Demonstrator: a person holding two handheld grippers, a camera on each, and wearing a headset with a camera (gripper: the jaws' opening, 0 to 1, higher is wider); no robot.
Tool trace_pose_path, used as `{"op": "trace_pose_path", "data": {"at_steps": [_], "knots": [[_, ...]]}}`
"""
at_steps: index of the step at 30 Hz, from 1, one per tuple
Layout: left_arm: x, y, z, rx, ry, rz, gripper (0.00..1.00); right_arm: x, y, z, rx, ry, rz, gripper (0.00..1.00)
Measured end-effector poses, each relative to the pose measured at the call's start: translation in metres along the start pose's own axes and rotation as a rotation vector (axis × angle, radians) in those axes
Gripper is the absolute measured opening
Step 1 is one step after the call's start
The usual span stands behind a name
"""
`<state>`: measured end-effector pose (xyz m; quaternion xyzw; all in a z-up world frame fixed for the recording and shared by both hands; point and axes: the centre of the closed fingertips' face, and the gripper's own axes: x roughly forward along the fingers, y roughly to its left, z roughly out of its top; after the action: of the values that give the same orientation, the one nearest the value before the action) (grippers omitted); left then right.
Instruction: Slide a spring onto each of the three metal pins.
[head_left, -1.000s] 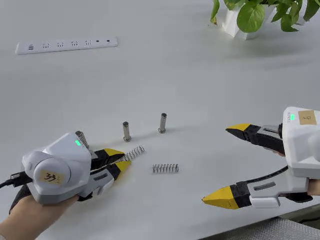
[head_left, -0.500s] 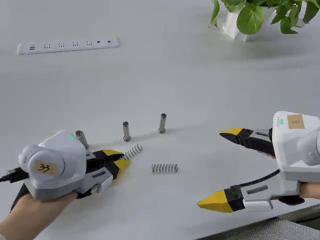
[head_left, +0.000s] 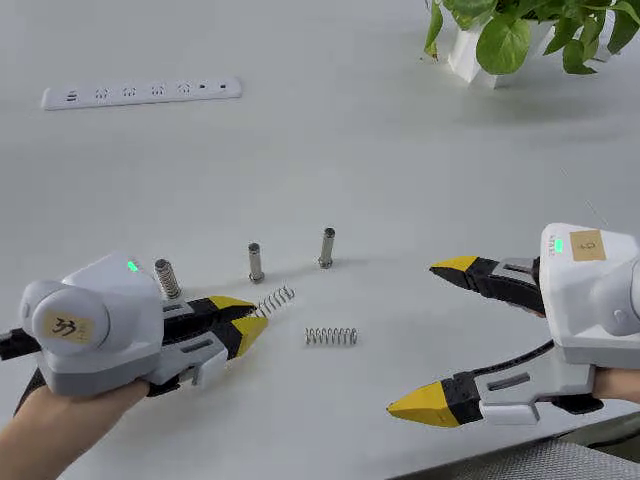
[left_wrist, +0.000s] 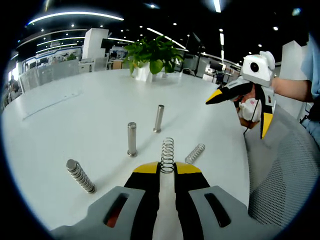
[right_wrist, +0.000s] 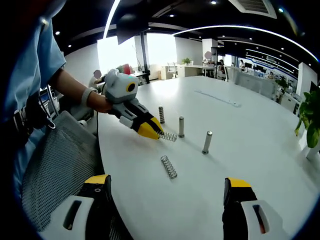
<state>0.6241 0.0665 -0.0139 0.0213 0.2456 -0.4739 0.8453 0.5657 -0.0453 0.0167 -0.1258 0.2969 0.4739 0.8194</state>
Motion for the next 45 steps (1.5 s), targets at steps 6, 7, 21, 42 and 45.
{"op": "trace_pose_path", "data": {"at_steps": [6, 7, 21, 42, 45], "knots": [[-0.007, -0.018, 0.017, 0.020, -0.024, -0.052, 0.07, 0.000, 0.009, 0.014, -0.053, -0.009, 0.024, 0.93], [-0.008, -0.021, 0.019, 0.025, -0.025, -0.061, 0.07, -0.001, 0.010, 0.018, -0.056, -0.016, 0.026, 0.92], [-0.025, -0.071, 0.049, 0.165, -0.042, -0.240, 0.07, -0.011, 0.028, 0.066, -0.109, -0.091, 0.119, 0.72], [-0.032, -0.104, 0.065, 0.183, -0.099, -0.400, 0.06, -0.007, 0.052, 0.056, -0.001, -0.027, 0.367, 0.20], [-0.033, -0.106, 0.067, 0.183, -0.102, -0.407, 0.06, -0.007, 0.055, 0.061, 0.049, -0.055, 0.392, 0.17]]}}
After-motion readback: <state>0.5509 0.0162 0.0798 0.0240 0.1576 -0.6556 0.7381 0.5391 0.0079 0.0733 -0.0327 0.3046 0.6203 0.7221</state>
